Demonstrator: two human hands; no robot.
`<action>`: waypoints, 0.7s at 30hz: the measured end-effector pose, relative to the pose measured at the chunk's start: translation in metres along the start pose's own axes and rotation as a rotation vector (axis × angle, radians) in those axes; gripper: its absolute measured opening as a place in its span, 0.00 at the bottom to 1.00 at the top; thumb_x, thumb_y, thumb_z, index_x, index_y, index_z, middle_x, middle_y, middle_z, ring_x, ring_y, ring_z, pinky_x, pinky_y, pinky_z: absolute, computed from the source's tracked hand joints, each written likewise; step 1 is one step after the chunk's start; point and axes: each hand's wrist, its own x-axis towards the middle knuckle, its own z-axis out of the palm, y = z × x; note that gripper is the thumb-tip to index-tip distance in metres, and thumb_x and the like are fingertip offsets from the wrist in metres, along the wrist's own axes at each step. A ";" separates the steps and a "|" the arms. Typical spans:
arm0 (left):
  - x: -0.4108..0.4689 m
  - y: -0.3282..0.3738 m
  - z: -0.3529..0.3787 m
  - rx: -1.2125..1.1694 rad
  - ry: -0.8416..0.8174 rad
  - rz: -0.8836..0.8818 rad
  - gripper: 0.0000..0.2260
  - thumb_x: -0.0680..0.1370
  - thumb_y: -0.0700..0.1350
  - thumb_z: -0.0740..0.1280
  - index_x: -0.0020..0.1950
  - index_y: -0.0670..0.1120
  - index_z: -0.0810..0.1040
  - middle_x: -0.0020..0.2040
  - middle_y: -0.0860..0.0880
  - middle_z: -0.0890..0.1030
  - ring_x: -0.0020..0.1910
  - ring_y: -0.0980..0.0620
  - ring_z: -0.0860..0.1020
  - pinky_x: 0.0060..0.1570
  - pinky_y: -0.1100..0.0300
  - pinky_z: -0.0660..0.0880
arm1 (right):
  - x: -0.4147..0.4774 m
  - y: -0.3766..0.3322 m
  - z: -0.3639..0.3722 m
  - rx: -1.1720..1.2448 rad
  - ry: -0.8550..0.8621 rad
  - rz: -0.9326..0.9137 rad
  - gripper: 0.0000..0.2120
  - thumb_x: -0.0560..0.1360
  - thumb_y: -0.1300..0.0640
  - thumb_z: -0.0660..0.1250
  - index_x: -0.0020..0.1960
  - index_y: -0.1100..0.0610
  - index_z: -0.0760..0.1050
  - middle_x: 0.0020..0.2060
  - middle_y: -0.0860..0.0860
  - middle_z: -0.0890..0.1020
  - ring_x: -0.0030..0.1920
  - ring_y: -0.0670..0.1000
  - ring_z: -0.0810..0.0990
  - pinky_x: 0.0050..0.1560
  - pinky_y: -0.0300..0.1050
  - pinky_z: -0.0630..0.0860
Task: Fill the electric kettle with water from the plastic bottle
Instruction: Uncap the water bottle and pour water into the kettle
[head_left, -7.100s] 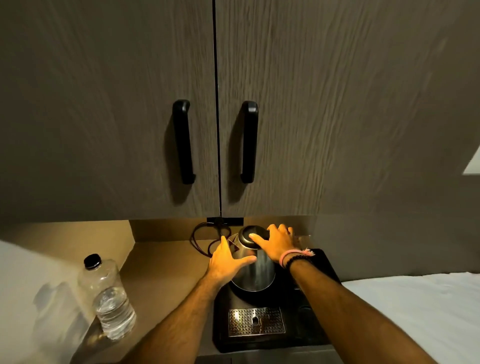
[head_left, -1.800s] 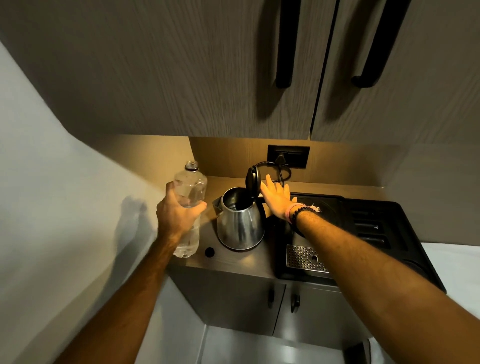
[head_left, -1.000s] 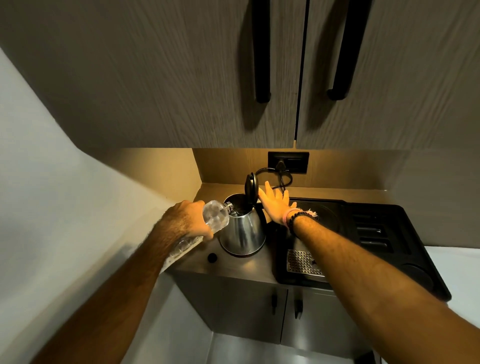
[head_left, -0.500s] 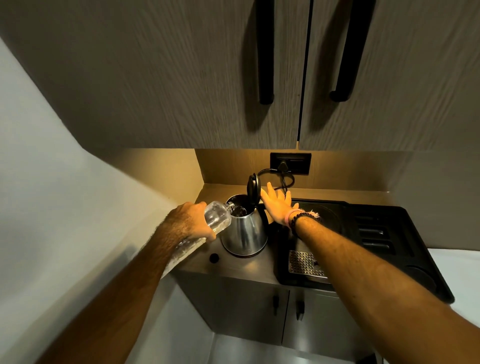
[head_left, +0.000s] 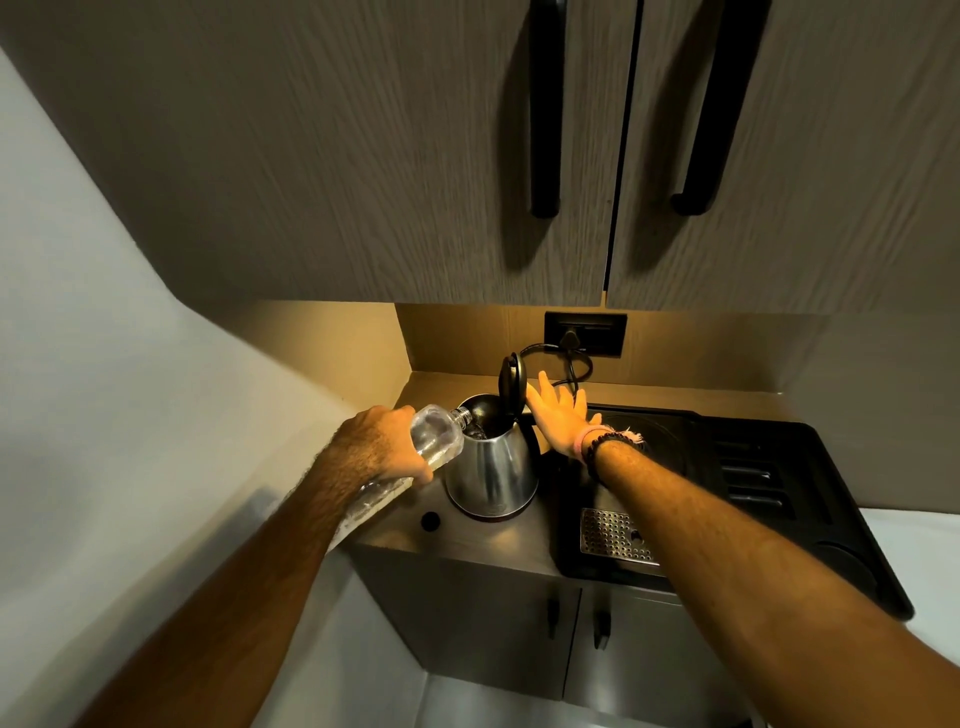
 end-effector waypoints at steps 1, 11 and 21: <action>0.001 -0.001 0.000 -0.002 0.004 0.002 0.39 0.57 0.61 0.77 0.65 0.51 0.70 0.57 0.47 0.80 0.47 0.49 0.75 0.47 0.52 0.75 | 0.000 0.000 0.000 -0.003 0.001 -0.001 0.47 0.68 0.21 0.40 0.81 0.42 0.40 0.82 0.55 0.44 0.81 0.62 0.36 0.74 0.72 0.35; 0.001 -0.015 0.022 -0.171 0.082 -0.002 0.41 0.54 0.65 0.75 0.63 0.55 0.67 0.51 0.50 0.78 0.45 0.50 0.76 0.41 0.56 0.73 | 0.002 0.001 0.000 -0.036 -0.006 -0.006 0.42 0.74 0.24 0.41 0.81 0.42 0.39 0.82 0.56 0.43 0.81 0.62 0.36 0.75 0.72 0.36; 0.010 -0.033 0.056 -0.603 0.374 -0.148 0.38 0.57 0.67 0.74 0.62 0.58 0.64 0.43 0.51 0.79 0.44 0.46 0.79 0.42 0.56 0.75 | 0.004 0.002 0.000 -0.096 -0.008 -0.010 0.43 0.71 0.23 0.41 0.80 0.42 0.37 0.82 0.57 0.41 0.80 0.62 0.34 0.74 0.73 0.35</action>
